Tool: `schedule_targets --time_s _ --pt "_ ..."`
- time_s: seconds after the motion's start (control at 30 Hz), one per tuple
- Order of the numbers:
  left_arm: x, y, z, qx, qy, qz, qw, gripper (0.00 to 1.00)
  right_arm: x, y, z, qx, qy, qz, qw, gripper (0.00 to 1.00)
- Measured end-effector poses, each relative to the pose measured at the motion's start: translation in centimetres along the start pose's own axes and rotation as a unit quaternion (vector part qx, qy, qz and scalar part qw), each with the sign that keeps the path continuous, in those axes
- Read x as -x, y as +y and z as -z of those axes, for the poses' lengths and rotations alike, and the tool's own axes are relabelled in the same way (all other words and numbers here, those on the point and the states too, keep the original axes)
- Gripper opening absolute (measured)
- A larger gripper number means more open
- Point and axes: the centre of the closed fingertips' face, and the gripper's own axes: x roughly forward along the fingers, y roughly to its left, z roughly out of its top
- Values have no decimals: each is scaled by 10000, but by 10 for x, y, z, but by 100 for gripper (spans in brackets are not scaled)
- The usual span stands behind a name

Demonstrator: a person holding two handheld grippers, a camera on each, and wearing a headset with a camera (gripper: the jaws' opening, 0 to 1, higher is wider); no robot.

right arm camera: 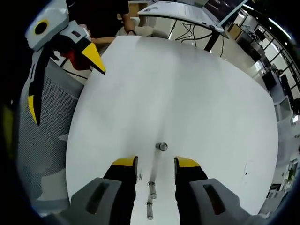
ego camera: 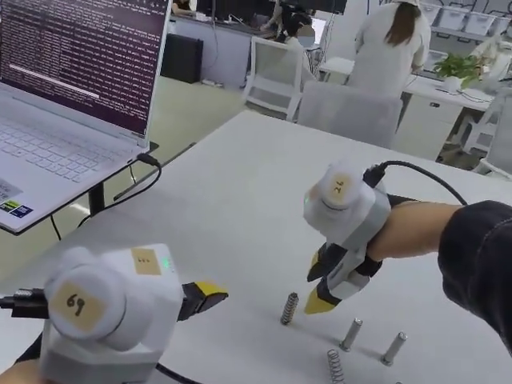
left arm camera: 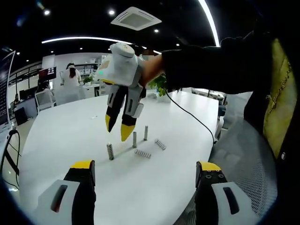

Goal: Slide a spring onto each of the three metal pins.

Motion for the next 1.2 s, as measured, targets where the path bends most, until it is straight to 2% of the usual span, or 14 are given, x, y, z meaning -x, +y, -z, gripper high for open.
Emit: schedule_targets --time_s 0.17,0.33,0.53,0.87,1.0,1.2 --pt "-3 -3 -1 -60 37 47 10000 86 13 6 5 -60 -155 153 9997 30" --pt "-5 -5 -3 -79 52 76 9999 85 30 11 6 -241 -508 319 9979 31" --pt "-8 -8 -2 -108 125 131 9998 85 46 17 9 -392 -813 550 9944 32" --pt "-11 -12 0 -103 191 180 9996 84 66 30 19 -713 -1290 876 9852 33" --pt "-14 -14 -1 -112 222 212 9995 84 78 36 24 -894 -1530 1029 9788 34" --pt "-15 -16 -1 -111 241 237 9994 84 91 42 39 -1130 -1697 1253 9709 34"
